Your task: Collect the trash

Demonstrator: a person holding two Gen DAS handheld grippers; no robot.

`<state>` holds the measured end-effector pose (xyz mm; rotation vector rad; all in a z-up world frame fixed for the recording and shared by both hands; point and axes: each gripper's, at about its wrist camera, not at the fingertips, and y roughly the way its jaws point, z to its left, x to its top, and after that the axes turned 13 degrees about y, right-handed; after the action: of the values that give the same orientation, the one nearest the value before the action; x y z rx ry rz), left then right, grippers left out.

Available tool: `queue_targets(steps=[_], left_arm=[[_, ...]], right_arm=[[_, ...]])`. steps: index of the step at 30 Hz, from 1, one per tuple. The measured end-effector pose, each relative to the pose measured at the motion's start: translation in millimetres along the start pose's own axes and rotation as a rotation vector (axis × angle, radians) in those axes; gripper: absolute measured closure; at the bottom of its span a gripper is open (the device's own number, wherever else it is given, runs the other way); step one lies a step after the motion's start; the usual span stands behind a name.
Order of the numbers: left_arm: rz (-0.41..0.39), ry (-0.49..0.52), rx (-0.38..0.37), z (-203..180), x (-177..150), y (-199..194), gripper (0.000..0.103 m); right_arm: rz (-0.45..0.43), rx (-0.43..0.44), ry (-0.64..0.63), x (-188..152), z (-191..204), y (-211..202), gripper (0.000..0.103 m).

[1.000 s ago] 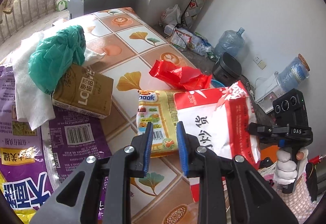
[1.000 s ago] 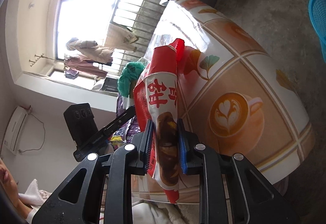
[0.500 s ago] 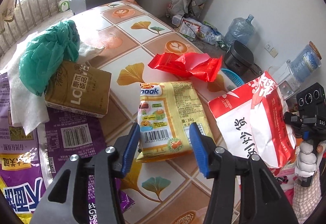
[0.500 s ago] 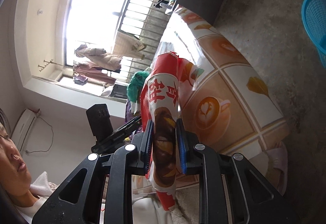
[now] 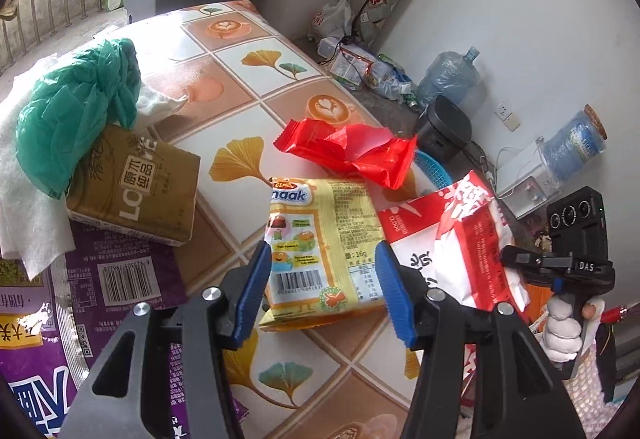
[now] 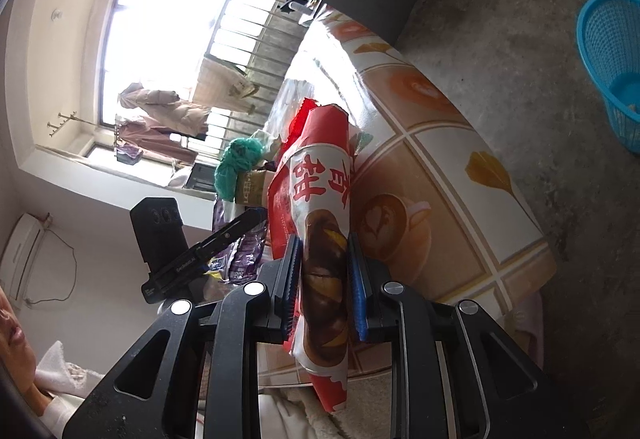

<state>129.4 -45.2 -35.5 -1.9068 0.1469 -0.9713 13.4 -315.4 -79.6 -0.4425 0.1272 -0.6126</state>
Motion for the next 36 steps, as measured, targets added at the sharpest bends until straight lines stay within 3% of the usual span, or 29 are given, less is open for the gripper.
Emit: queue_targets(steps=[4, 10, 15, 19, 23, 30, 36], left_arm=[[-0.027, -0.016, -0.07, 0.6, 0.0, -5.5, 0.056], [0.016, -0.07, 0.039, 10.2, 1.8, 3.4, 0.056], [0.055, -0.097, 0.024, 17.2, 1.0, 19.0, 0.056], [0.037, -0.109, -0.059, 16.7, 1.3, 14.8, 0.056], [-0.005, -0.075, -0.079, 11.2, 1.0, 3.2, 0.058], [-0.042, -0.037, -0.122, -1.3, -1.5, -10.3, 0.074], [-0.074, -0.072, -0.201, -3.0, -8.6, -18.1, 0.075]], right_arm=[[0.005, -0.014, -0.012, -1.6, 2.7, 4.1, 0.081], [0.005, -0.023, -0.016, -2.8, 3.9, 5.3, 0.081], [-0.001, -0.042, -0.025, -5.0, 8.2, 5.5, 0.081], [-0.004, -0.058, -0.042, -6.2, 12.4, 5.9, 0.081], [-0.002, -0.071, -0.059, -7.1, 15.5, 7.5, 0.081], [0.001, -0.084, -0.082, -9.9, 20.0, 10.4, 0.081], [-0.004, -0.096, -0.112, -16.8, 29.5, 10.6, 0.081]])
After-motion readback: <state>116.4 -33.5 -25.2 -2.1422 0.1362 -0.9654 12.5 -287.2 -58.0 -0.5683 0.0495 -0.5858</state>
